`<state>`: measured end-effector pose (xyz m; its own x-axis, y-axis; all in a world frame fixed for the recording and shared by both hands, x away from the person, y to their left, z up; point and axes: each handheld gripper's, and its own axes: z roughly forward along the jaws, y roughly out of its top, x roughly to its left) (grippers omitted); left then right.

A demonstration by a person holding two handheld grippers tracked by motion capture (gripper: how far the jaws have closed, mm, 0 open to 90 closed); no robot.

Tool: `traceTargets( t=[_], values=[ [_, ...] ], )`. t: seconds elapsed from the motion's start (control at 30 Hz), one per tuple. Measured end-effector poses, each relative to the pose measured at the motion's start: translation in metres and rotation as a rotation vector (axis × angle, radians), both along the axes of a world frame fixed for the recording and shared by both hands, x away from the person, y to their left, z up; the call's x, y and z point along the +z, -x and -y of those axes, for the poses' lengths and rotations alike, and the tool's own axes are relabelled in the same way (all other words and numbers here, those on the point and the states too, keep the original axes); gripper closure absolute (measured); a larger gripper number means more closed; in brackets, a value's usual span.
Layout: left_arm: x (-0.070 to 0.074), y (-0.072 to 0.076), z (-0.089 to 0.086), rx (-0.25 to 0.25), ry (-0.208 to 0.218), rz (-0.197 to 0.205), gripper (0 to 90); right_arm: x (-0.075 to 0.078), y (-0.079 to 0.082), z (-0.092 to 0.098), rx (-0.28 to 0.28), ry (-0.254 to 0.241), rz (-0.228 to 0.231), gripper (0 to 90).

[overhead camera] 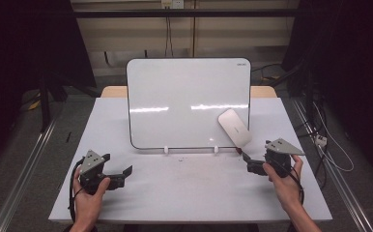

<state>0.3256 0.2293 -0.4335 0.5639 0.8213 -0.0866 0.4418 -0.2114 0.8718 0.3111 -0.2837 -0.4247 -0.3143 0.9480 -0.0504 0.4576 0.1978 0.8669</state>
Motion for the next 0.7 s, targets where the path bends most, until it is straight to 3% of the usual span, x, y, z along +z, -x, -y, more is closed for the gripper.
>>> traceTargets(
  t=[0.23,0.4,0.63,0.7],
  values=[
    [0.0,0.0,0.0,0.011,-0.001,0.005,5.2,-0.006,0.013,0.012,-0.052,-0.034,0.011,8.9],
    [0.0,-0.001,-0.001,0.029,0.001,0.002,5.3,-0.007,0.021,0.017,-0.051,-0.041,0.009,8.8],
    [-0.001,0.0,-0.002,0.037,0.006,-0.004,5.3,-0.022,0.033,0.026,-0.072,-0.052,0.01,9.1],
    [-0.001,0.001,-0.001,0.035,-0.001,-0.007,5.2,-0.022,0.036,0.026,-0.08,-0.042,0.031,9.4]
  ],
)
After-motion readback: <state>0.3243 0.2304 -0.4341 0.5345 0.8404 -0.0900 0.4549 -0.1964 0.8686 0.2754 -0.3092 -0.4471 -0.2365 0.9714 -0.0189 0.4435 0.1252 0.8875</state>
